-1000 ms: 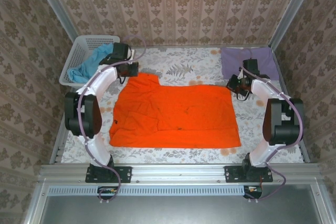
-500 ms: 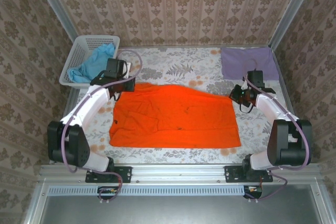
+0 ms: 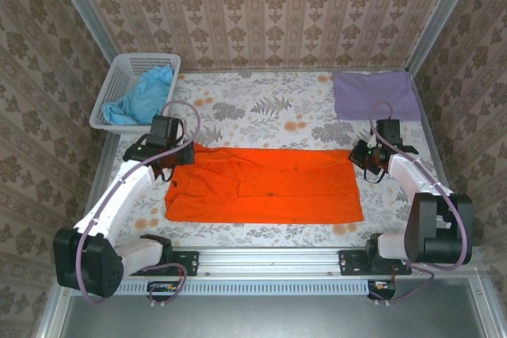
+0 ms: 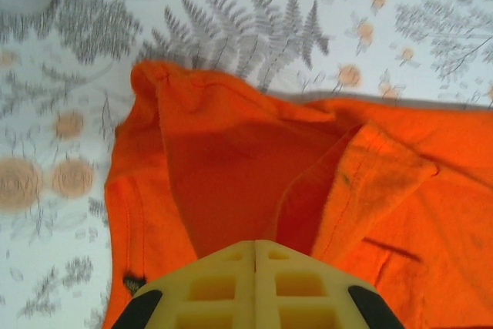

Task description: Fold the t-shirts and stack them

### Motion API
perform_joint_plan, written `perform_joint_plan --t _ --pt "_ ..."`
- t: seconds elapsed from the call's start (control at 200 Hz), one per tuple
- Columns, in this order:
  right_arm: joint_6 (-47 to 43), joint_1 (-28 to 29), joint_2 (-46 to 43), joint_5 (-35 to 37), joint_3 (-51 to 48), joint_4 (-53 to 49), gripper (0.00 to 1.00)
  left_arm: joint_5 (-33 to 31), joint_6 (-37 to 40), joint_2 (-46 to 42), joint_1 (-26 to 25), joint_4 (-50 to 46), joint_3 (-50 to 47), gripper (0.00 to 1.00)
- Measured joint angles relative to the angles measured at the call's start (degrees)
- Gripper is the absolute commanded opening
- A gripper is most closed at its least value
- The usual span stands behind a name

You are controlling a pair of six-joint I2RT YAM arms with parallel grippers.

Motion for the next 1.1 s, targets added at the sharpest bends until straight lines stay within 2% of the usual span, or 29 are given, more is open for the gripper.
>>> perform_joint_plan --t 0.045,0.095,0.155,0.22,0.295,0.435,0.505,0.6,0.75,0.85,0.955,1.1 --pt "0.74 -0.24 -0.09 0.55 -0.79 0.0 0.13 -1.51 -2.03 -1.01 -0.04 -1.68 -0.79 0.24" --pt "1.14 -0.9 -0.22 1.16 -1.55 -0.13 0.17 -3.85 -4.52 -2.25 -0.04 -3.78 -1.38 0.24" --pt "2.36 -2.64 -0.31 2.23 -2.08 -0.72 0.24 -6.86 -7.13 -4.15 0.02 -5.92 -1.55 0.28" --pt "3.69 -5.25 -0.31 3.08 -2.08 -1.33 0.25 -9.73 -9.2 -6.97 0.11 -6.64 -1.57 0.29" --pt "5.01 -7.65 -0.31 3.93 -2.03 -1.62 0.27 -12.13 -10.82 -9.94 0.11 -6.6 -1.57 0.36" --pt "7.34 -8.09 -0.48 4.17 -1.92 -1.36 0.28 -12.17 -10.88 -9.49 0.17 -5.03 -0.83 0.41" --pt "8.26 -6.34 -0.48 3.78 -1.86 -0.59 0.28 -9.81 -10.08 -5.07 0.17 -4.31 1.2 0.39" --pt "8.59 -1.42 0.7 3.48 0.07 -0.13 0.26 -5.03 -8.41 5.09 0.15 -3.19 5.97 0.33" --pt "8.0 6.91 8.41 3.37 6.71 0.5 0.21 -0.04 -5.6 21.16 -0.48 -2.51 14.45 0.31" --pt "7.19 10.4 14.4 3.26 10.78 0.31 0.19 0.98 -3.93 30.51 -0.81 -3.32 20.83 0.28" --pt "6.86 11.72 19.65 3.34 13.51 -0.37 0.18 0.83 -2.58 38.42 -0.72 -4.31 25.94 0.28" --pt "6.84 11.56 24.59 4.5 15.78 -2.67 0.18 -1.99 -1.62 43.54 -0.52 -5.49 27.71 0.29"
